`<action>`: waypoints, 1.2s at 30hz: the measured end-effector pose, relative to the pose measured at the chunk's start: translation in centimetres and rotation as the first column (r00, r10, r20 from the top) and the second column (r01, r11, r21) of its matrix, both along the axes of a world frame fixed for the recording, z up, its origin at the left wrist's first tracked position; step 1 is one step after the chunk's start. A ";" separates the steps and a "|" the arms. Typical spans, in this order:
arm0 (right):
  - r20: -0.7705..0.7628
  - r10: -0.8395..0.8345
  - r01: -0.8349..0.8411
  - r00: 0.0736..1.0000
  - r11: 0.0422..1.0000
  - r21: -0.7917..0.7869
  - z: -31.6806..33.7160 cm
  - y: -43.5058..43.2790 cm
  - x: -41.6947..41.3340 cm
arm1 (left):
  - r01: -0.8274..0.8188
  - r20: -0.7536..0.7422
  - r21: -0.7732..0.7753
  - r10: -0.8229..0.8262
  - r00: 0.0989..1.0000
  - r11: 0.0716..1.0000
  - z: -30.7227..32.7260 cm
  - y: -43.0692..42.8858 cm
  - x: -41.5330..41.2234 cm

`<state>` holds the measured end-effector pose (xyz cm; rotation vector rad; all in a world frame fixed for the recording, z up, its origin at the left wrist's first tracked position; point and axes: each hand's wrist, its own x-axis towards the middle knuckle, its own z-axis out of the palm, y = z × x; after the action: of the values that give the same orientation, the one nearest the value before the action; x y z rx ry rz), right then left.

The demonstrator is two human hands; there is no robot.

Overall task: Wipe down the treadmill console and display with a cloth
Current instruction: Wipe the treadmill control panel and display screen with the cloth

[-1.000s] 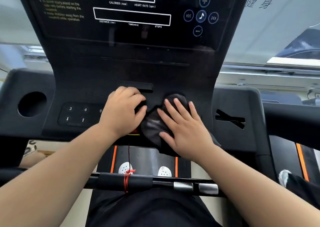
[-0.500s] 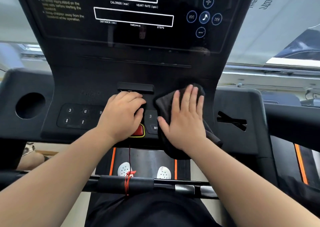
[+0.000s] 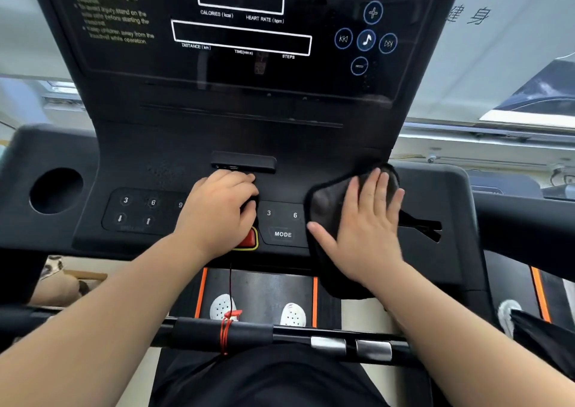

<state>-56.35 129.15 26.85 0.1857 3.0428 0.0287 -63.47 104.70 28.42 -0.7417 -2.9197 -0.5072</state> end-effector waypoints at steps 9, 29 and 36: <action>-0.007 0.503 -0.503 0.864 0.864 -0.029 -0.9 -3.7 2.9 | 0.002 -0.016 -0.041 -0.002 1.000 0.999 0.5 0.4 -0.5; 0.006 0.424 -0.423 0.906 0.904 -0.062 -0.6 -1.9 2.7 | 0.011 -0.043 0.039 -0.010 0.999 0.999 0.0 0.5 -0.8; 0.088 0.303 -0.302 0.949 0.953 -0.030 0.0 4.2 3.6 | -0.001 -0.023 0.059 0.002 1.000 0.998 -0.3 0.3 -0.7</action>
<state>-52.75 133.35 26.85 -0.2784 2.9473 0.0335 -64.13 105.04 28.11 -0.7329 -2.8699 -0.5785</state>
